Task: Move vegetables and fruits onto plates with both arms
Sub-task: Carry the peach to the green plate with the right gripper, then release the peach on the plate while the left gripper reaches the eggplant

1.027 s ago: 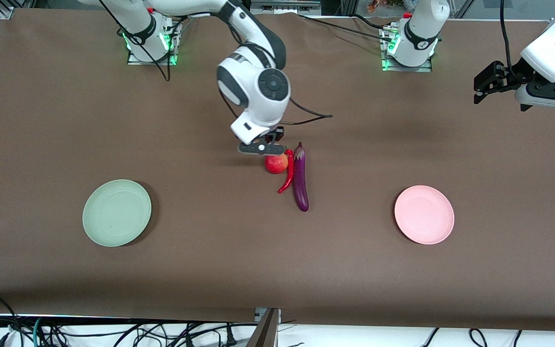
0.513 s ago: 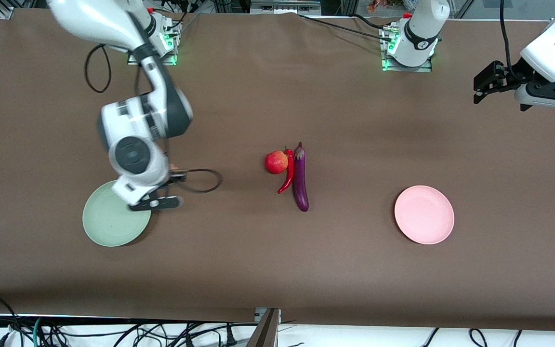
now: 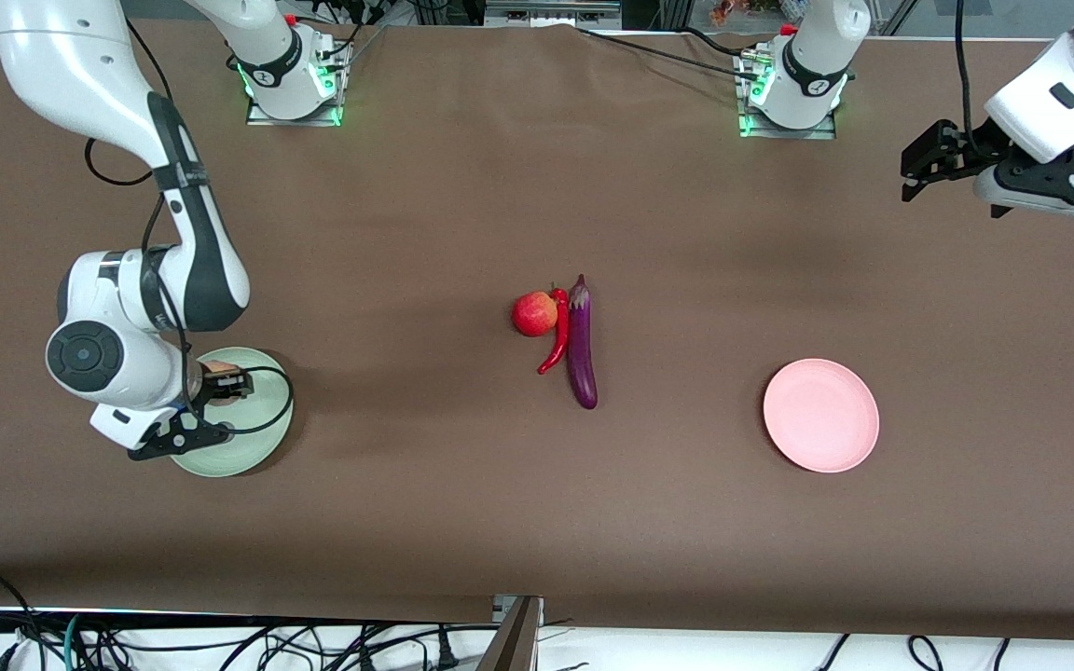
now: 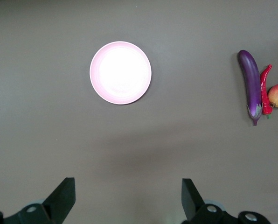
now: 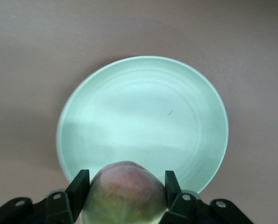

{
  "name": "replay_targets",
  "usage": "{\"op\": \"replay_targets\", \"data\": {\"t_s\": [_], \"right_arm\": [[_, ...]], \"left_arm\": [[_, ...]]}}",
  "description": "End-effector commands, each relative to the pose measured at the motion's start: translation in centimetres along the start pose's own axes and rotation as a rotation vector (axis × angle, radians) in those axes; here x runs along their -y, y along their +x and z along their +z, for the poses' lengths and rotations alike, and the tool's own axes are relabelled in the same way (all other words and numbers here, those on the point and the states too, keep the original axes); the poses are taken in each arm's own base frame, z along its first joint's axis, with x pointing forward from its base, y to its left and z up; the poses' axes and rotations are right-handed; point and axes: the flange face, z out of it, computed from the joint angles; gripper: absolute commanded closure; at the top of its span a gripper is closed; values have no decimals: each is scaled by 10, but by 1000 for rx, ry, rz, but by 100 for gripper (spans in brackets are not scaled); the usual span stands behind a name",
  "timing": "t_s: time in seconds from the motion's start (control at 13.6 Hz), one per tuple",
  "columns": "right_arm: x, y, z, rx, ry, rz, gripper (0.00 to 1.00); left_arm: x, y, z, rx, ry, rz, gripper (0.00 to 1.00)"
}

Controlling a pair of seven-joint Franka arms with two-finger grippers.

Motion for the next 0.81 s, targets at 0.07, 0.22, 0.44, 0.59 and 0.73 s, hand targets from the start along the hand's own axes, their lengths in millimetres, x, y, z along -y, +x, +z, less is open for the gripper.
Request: {"op": "replay_targets", "data": {"t_s": [0.07,0.22,0.44,0.59,0.73], "right_arm": [[-12,2,15,-25,21,-30,68],[-22,3,29,-41,18,-35,68],[-41,1,48,-44,18,-73,68],[-50,-2,54,-39,21,-74,68],[-51,-4,57,-34,24,-74,68]], "left_arm": [[0,25,48,132,-8,20,0],[3,29,64,218,-24,25,0],[21,37,83,251,-25,-2,0],[20,46,78,234,-25,-12,0],[8,54,77,224,-41,-39,0]]}}
